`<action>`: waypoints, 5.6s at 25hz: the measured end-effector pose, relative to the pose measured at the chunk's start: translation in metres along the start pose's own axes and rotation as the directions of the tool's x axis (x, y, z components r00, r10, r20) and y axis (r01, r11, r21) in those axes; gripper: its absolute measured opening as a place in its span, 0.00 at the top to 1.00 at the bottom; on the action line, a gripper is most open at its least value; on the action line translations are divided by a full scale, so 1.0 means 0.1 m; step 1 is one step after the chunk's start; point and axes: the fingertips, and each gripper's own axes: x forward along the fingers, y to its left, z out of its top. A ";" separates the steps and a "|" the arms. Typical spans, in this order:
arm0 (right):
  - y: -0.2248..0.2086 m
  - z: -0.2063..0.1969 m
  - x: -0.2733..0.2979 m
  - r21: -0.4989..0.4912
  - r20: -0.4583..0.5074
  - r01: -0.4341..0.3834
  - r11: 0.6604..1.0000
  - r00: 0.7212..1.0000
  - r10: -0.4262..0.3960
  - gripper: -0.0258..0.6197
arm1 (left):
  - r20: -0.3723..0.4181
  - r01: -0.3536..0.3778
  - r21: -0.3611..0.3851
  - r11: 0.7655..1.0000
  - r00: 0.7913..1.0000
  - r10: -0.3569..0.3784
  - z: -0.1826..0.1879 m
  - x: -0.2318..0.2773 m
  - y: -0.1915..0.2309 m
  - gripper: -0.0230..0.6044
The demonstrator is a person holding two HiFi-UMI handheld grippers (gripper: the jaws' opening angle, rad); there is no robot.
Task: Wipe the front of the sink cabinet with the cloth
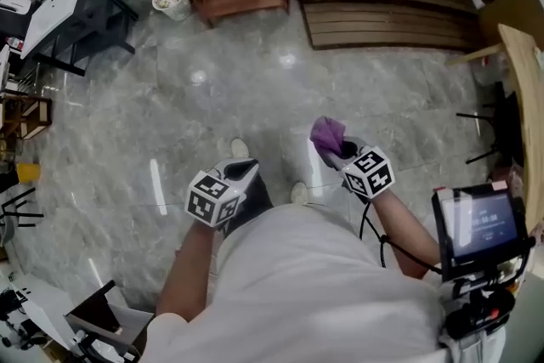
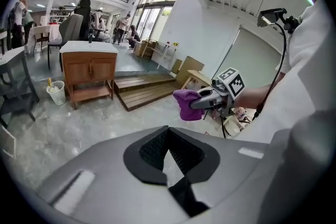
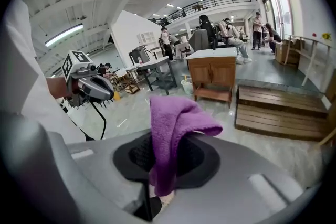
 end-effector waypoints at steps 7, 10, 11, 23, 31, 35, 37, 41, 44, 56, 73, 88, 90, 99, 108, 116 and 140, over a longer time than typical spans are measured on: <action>-0.22 0.79 0.88 0.055 -0.014 0.062 0.997 0.998 -0.061 0.85 | -0.002 0.048 0.020 0.999 0.999 -0.048 0.42 -0.11 1.26 0.96; -0.23 1.27 1.24 0.065 0.000 0.090 0.994 0.996 -0.090 0.85 | 0.008 0.076 0.045 0.996 0.997 -0.076 0.69 -0.28 1.80 0.96; -0.24 1.42 1.36 0.066 0.005 0.101 0.993 0.995 -0.102 0.85 | 0.006 0.083 0.056 0.995 0.996 -0.084 0.75 -0.32 1.96 0.96; -0.84 2.47 2.26 0.155 0.002 0.154 0.976 0.988 -0.156 0.85 | 0.006 0.100 0.047 0.994 0.995 -0.101 1.34 -0.32 3.24 0.96; -2.00 2.94 2.99 0.208 -0.034 0.159 0.965 0.987 -0.155 0.85 | -0.014 0.072 -0.001 0.997 0.997 -0.072 1.93 0.18 4.01 0.96; -2.66 3.16 3.35 0.234 -0.043 0.172 0.957 0.985 -0.166 0.85 | -0.015 0.070 -0.027 0.997 0.997 -0.070 2.19 0.48 4.32 0.96; -2.91 3.29 3.44 0.255 -0.033 0.181 0.950 0.983 -0.179 0.85 | -0.021 0.071 -0.025 0.997 0.997 -0.071 2.28 0.58 4.39 0.96; -3.90 3.65 3.85 0.311 -0.043 0.188 0.932 0.982 -0.183 0.85 | -0.057 0.082 -0.054 0.995 0.995 -0.085 2.76 1.16 4.81 0.96; -4.47 3.82 4.11 0.382 -0.034 0.184 0.906 0.982 -0.186 0.85 | -0.057 0.086 -0.062 0.994 0.994 -0.090 3.05 1.49 5.00 0.96; -6.09 4.10 4.73 0.694 0.012 0.222 0.685 0.947 -0.320 0.85 | -0.047 0.130 -0.073 0.989 0.990 -0.134 3.57 2.14 5.41 0.96; -6.44 4.51 5.43 0.807 0.087 0.126 0.577 0.941 -0.327 0.85 | -0.016 0.141 -0.127 0.982 0.989 -0.144 3.61 2.17 5.75 0.96; -5.52 4.96 6.11 0.658 0.072 0.088 0.748 0.981 -0.179 0.85 | 0.005 0.127 -0.113 0.985 0.992 -0.128 3.42 1.87 5.86 0.96; -5.40 5.03 6.19 0.626 0.063 0.085 0.775 0.985 -0.159 0.85 | 0.024 0.130 -0.119 0.984 0.991 -0.128 3.42 1.81 5.85 0.96; -4.73 5.29 6.64 0.524 0.028 0.058 0.850 0.996 -0.085 0.85 | 0.061 0.086 -0.127 0.988 0.995 -0.078 3.21 1.39 5.94 0.96; -4.14 5.48 7.25 0.433 -0.018 0.026 0.901 1.000 -0.021 0.85 | 0.058 0.013 -0.147 0.989 0.998 -0.004 2.95 1.08 6.13 0.96; -3.57 5.67 7.82 0.344 -0.049 -0.037 0.938 0.997 0.058 0.85 | 0.067 -0.003 -0.185 0.983 0.998 0.015 2.74 0.91 6.27 0.96; -2.46 5.81 8.44 0.202 -0.085 -0.179 0.963 0.976 0.200 0.85 | 0.098 -0.028 -0.253 0.967 0.994 0.055 2.26 0.49 6.39 0.96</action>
